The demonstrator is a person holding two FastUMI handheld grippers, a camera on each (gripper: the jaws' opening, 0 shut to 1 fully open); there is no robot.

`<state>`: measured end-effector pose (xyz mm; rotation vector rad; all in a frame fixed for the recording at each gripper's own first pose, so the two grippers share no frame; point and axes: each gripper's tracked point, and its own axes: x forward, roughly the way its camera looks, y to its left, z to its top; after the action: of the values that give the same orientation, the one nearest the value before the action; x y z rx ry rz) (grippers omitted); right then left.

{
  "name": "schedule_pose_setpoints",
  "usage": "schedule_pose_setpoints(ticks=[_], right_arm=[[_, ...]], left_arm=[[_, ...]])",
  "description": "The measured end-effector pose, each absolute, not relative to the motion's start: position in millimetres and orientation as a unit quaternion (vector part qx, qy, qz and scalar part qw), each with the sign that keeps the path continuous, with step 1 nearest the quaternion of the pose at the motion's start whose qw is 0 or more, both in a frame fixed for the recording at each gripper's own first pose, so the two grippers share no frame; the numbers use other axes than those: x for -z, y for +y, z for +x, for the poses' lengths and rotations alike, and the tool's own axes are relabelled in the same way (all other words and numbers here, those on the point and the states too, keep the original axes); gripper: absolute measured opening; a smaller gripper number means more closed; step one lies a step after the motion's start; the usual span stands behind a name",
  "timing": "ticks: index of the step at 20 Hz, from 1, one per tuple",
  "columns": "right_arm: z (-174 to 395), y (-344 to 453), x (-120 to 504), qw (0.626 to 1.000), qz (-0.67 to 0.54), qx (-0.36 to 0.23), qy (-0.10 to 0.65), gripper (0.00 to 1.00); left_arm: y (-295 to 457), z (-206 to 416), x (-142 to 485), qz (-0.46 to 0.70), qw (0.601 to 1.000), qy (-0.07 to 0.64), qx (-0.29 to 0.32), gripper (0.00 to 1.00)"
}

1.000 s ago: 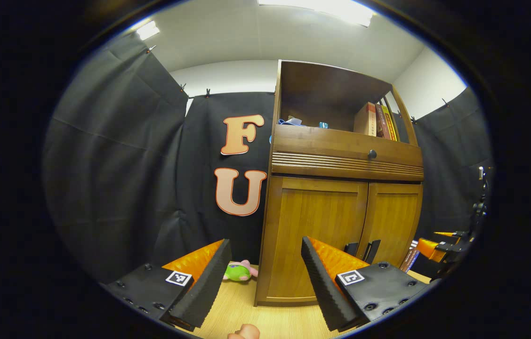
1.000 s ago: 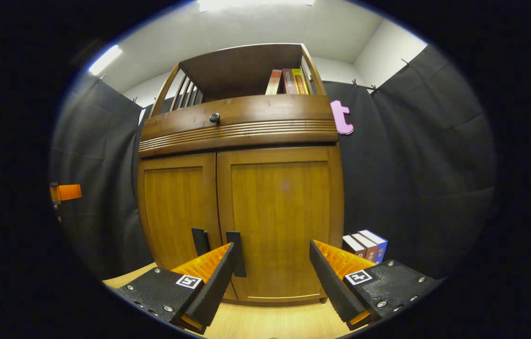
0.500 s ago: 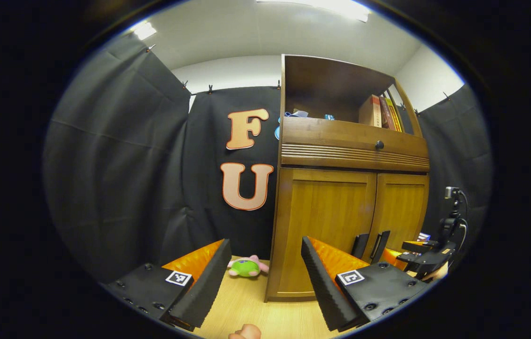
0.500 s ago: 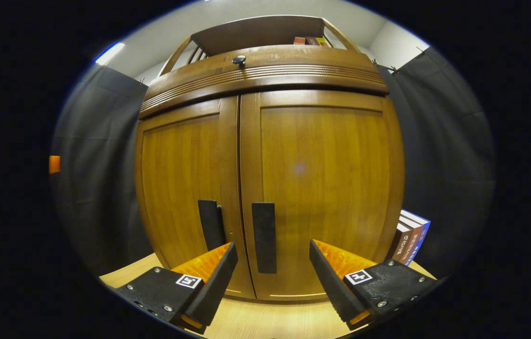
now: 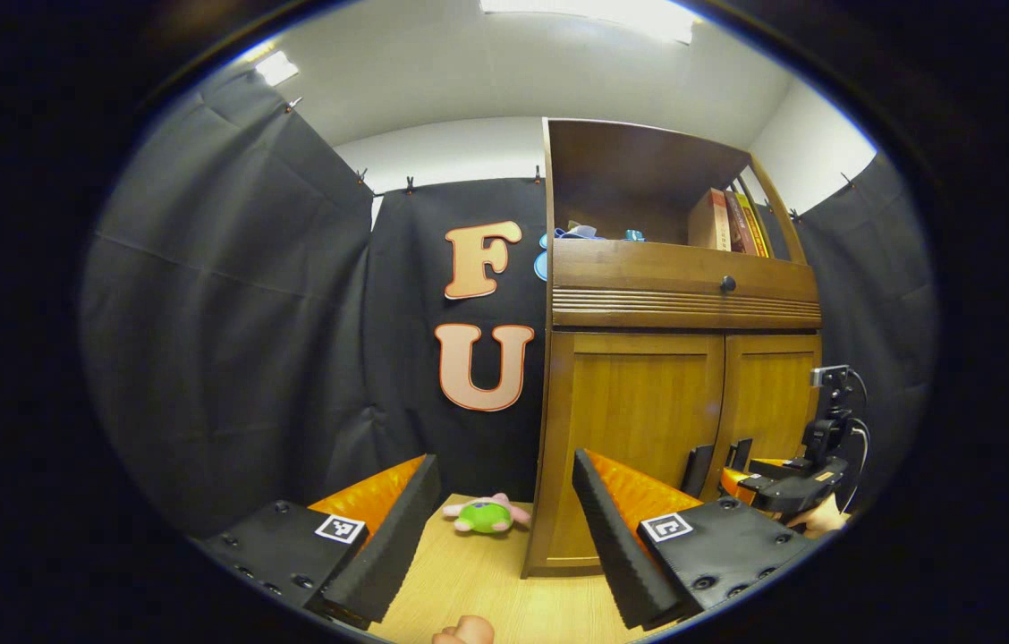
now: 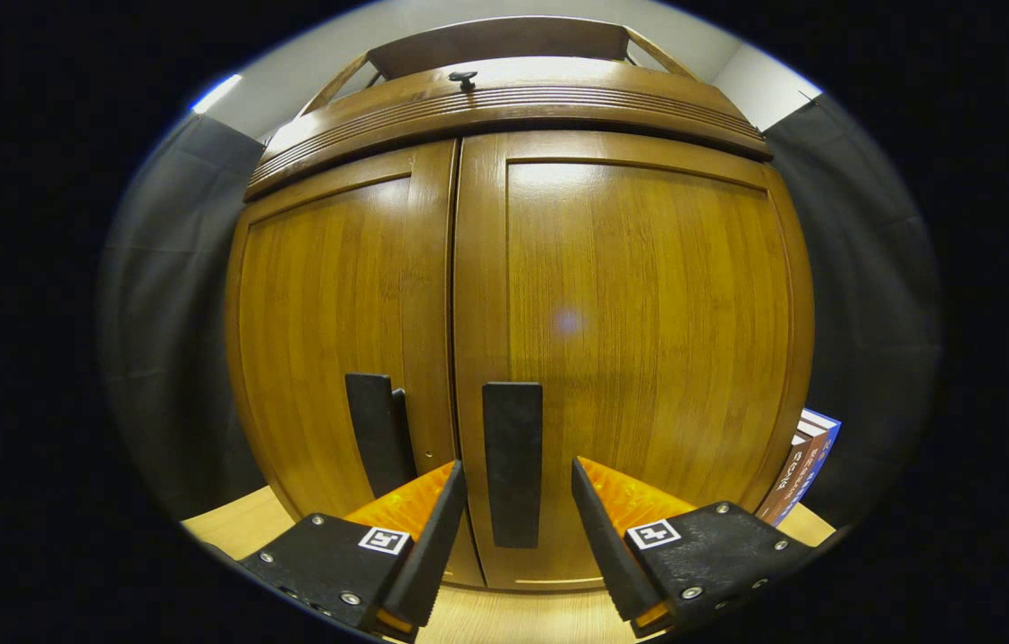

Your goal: Open the right door of the double-door shoe cabinet with the right hand, and open the left door with the left hand.

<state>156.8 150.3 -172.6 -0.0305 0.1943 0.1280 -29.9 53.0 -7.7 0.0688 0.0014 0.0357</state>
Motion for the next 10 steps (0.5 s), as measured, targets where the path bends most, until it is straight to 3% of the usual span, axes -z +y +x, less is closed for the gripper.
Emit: schedule_pose_setpoints(ticks=[1, 2, 3, 4, 5, 6, 9, 10], right_arm=[[159.6, 149.7, 174.2, 0.993, -0.014, -0.062, 0.098, 0.7], [161.3, 149.7, 175.4, 0.993, -0.011, -0.061, 0.102, 0.58], [162.9, 150.2, 177.5, 0.993, -0.007, -0.06, 0.105, 0.65], [163.8, 150.3, 179.5, 0.992, -0.005, -0.06, 0.11, 0.53], [164.7, 150.1, 181.7, 0.992, -0.005, -0.06, 0.112, 0.6], [165.7, 149.6, 182.2, 0.992, -0.006, -0.06, 0.114, 0.59], [165.3, 152.1, 182.3, 0.991, -0.002, -0.066, 0.114, 0.37], [163.7, 151.7, 182.2, 0.992, 0.001, -0.063, 0.113, 0.41]], left_arm=[[52.2, -29.9, 8.5, 0.032, 0.999, 0.003, -0.014, 0.95], [51.3, -31.3, 9.9, 0.029, 1.0, 0.004, -0.009, 0.95], [50.9, -32.2, 9.3, 0.027, 1.0, 0.005, -0.007, 0.95], [53.1, -34.9, 8.9, 0.027, 1.0, 0.003, -0.009, 0.96], [55.3, -35.7, 6.9, 0.029, 1.0, 0.001, -0.011, 0.95], [55.6, -35.1, 6.7, 0.03, 0.999, -0.001, -0.012, 0.94], [57.3, -36.2, 9.7, 0.028, 1.0, 0.002, -0.013, 0.96], [57.6, -36.5, 10.5, 0.026, 1.0, 0.004, -0.012, 0.96]])
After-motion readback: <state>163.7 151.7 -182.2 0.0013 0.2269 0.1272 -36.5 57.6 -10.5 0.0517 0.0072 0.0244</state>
